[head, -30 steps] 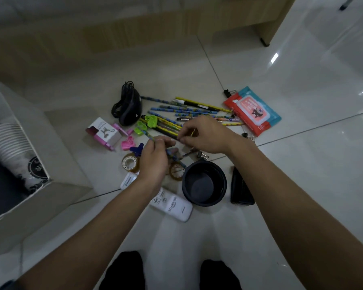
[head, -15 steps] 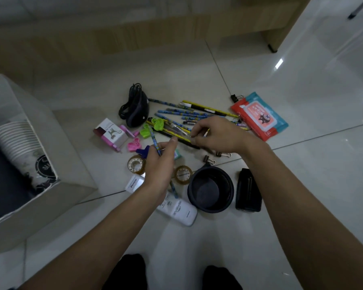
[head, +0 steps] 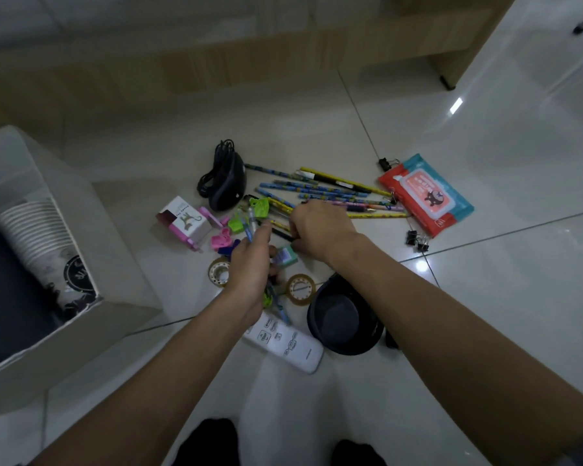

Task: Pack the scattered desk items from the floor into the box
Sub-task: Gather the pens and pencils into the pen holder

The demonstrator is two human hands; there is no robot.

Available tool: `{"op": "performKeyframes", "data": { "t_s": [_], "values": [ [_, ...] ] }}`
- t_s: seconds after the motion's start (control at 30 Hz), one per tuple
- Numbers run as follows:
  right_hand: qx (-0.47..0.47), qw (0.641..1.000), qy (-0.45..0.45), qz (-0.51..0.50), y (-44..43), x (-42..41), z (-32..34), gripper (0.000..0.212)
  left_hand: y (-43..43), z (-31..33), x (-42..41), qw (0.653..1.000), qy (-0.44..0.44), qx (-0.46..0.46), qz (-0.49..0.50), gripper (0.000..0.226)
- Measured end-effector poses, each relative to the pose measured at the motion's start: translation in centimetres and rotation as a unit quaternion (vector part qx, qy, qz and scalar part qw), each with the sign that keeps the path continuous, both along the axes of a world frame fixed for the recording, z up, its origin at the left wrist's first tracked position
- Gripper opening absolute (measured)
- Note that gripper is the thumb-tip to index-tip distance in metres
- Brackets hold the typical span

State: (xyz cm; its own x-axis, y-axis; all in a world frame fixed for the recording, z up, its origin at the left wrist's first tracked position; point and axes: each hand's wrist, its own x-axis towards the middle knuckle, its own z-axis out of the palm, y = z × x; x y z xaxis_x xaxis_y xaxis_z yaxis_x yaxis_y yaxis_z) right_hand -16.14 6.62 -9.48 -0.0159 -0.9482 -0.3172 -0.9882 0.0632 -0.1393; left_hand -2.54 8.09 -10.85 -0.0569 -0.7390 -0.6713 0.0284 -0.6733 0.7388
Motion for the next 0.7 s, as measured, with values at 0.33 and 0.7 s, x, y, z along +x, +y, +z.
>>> {"op": "performKeyframes", "data": {
  "t_s": [0.33, 0.7],
  "values": [
    [0.087, 0.969, -0.225, -0.062, 1.2, -4.3, 3.7, 0.010, 0.5, 0.7, -0.1, 0.997, -0.060, -0.043, -0.024, 0.053],
    [0.037, 0.996, -0.070, -0.041, 0.4, -1.9, 0.8, 0.025, -0.2, 1.5, -0.6, 0.997, -0.030, -0.047, 0.049, 0.035]
  ]
}}
